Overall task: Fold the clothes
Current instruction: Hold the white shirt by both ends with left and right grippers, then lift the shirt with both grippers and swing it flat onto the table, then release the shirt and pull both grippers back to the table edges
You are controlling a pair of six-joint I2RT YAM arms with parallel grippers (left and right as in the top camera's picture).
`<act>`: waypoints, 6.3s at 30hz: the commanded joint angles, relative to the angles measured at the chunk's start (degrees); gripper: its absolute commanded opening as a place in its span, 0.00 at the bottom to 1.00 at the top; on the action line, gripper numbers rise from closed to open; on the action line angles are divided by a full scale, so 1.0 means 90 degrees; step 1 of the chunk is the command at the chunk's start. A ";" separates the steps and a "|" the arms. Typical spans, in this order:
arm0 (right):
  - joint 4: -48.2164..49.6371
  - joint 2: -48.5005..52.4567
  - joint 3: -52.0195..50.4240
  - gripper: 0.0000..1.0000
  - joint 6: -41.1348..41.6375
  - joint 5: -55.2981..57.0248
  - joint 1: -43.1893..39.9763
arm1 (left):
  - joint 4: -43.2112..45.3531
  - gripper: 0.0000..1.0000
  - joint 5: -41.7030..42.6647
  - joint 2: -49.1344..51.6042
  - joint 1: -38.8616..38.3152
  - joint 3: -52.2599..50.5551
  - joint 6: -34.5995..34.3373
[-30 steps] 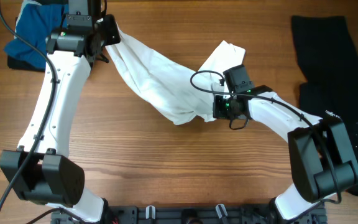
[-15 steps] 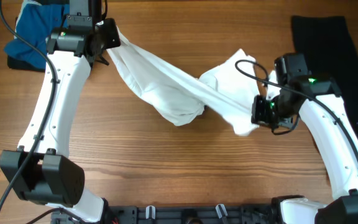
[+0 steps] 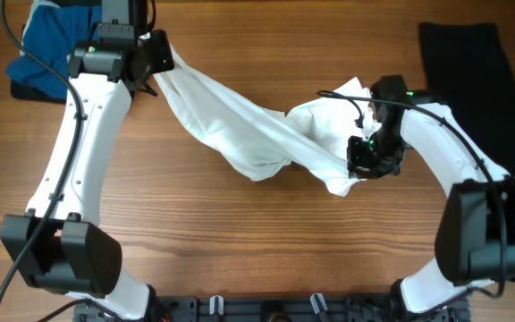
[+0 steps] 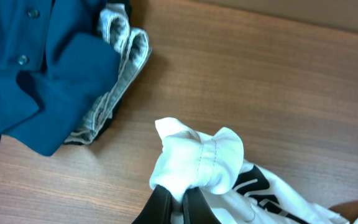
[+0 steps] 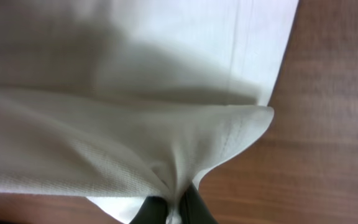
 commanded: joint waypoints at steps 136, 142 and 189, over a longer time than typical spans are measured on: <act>-0.2285 0.0367 0.6154 0.04 -0.1052 0.0253 -0.2552 | -0.1122 0.04 -0.1780 -0.0495 -0.1683 0.1836 0.0563; -0.0498 0.2234 0.6154 0.04 -0.0913 0.0233 -0.2113 | 0.0748 0.04 -0.1401 0.1316 -0.1168 0.1836 0.0571; -0.0277 0.1552 0.6169 0.99 -0.0216 0.0561 -0.1542 | -0.1613 0.41 0.0585 0.2319 0.0063 0.1715 0.0231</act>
